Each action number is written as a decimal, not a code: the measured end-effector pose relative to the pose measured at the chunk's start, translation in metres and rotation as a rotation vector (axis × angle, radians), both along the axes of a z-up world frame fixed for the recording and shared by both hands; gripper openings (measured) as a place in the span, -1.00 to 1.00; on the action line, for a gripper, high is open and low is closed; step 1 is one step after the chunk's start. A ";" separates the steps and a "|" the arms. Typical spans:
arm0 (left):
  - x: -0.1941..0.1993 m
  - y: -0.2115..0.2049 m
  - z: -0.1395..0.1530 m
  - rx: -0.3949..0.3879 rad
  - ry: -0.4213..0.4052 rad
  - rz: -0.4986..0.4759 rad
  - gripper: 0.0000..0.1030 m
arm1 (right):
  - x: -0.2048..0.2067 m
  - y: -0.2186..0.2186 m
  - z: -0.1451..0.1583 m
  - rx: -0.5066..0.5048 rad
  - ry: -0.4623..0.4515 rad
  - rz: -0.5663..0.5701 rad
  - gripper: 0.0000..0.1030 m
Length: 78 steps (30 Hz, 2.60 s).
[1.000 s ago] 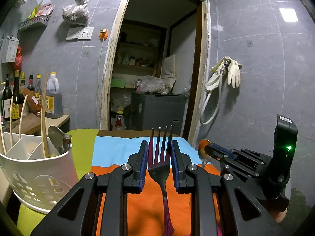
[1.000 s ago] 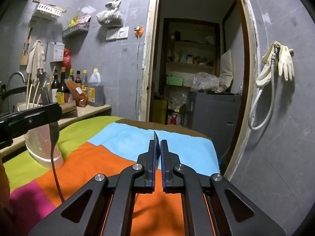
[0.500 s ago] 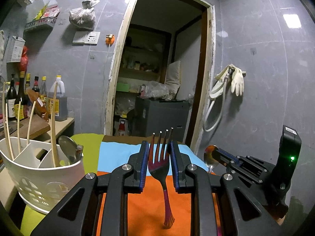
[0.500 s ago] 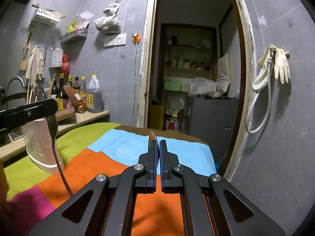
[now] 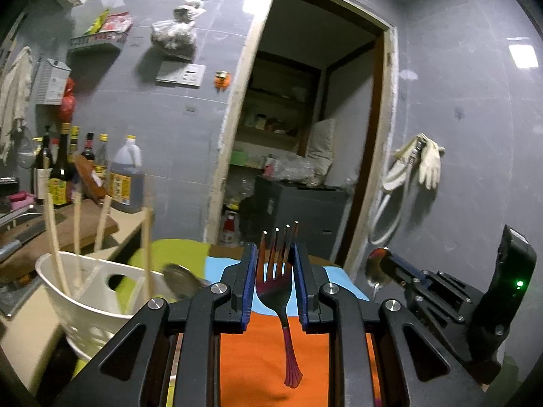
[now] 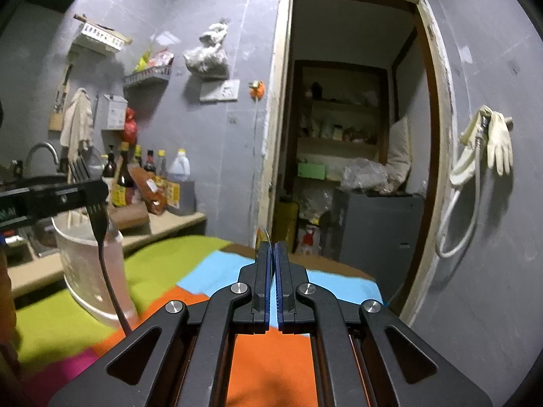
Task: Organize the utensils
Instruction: 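Carry the fork and spoon over the white caddy with both tools, then lower the fork and spoon into the white caddy and open both tools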
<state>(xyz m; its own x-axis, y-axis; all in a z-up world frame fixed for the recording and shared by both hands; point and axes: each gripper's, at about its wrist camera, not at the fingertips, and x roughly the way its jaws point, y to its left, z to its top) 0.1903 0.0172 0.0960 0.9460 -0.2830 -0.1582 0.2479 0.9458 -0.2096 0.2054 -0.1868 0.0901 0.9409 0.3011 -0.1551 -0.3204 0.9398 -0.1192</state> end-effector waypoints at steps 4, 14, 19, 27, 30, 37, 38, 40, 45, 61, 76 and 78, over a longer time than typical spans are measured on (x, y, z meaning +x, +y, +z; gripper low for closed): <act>-0.007 0.023 0.019 -0.013 -0.020 0.043 -0.66 | 0.000 0.019 0.017 0.006 -0.031 0.036 -0.99; -0.019 0.088 0.082 0.020 -0.069 0.233 -0.66 | 0.008 0.072 0.065 0.062 -0.100 0.146 -0.99; -0.021 0.118 0.096 0.047 -0.088 0.341 -0.66 | 0.012 0.109 0.083 0.078 -0.126 0.209 -0.99; 0.000 0.139 0.073 0.134 -0.053 0.456 -0.66 | 0.024 0.156 0.077 0.056 -0.106 0.252 -0.99; 0.010 0.141 0.058 0.147 -0.024 0.467 -0.66 | 0.027 0.169 0.065 0.023 -0.101 0.250 -0.99; 0.031 0.134 0.032 0.198 0.023 0.471 -0.66 | 0.031 0.185 0.036 -0.050 -0.094 0.222 -0.99; 0.034 0.133 0.029 0.202 0.035 0.467 -0.66 | 0.031 0.186 0.032 -0.058 -0.093 0.220 -0.99; 0.041 0.133 0.023 0.203 0.064 0.456 -0.66 | 0.032 0.187 0.025 -0.068 -0.081 0.219 -0.98; 0.048 0.138 0.014 0.144 0.118 0.404 -0.65 | 0.038 0.187 0.015 -0.065 -0.025 0.220 -0.95; 0.033 0.142 0.015 -0.022 0.131 0.305 -0.26 | 0.042 0.148 0.013 0.139 0.119 0.285 -0.62; 0.023 0.103 0.016 -0.009 0.097 0.252 0.23 | 0.023 0.094 0.031 0.169 0.088 0.188 -0.20; 0.020 0.099 0.015 -0.019 0.098 0.242 0.37 | 0.019 0.086 0.032 0.170 0.086 0.174 -0.15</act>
<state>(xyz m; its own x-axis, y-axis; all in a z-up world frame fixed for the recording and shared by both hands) 0.2098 0.1160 0.1107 0.9669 -0.0536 -0.2493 -0.0079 0.9708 -0.2397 0.2244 -0.1007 0.1225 0.8584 0.4857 -0.1653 -0.4809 0.8739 0.0704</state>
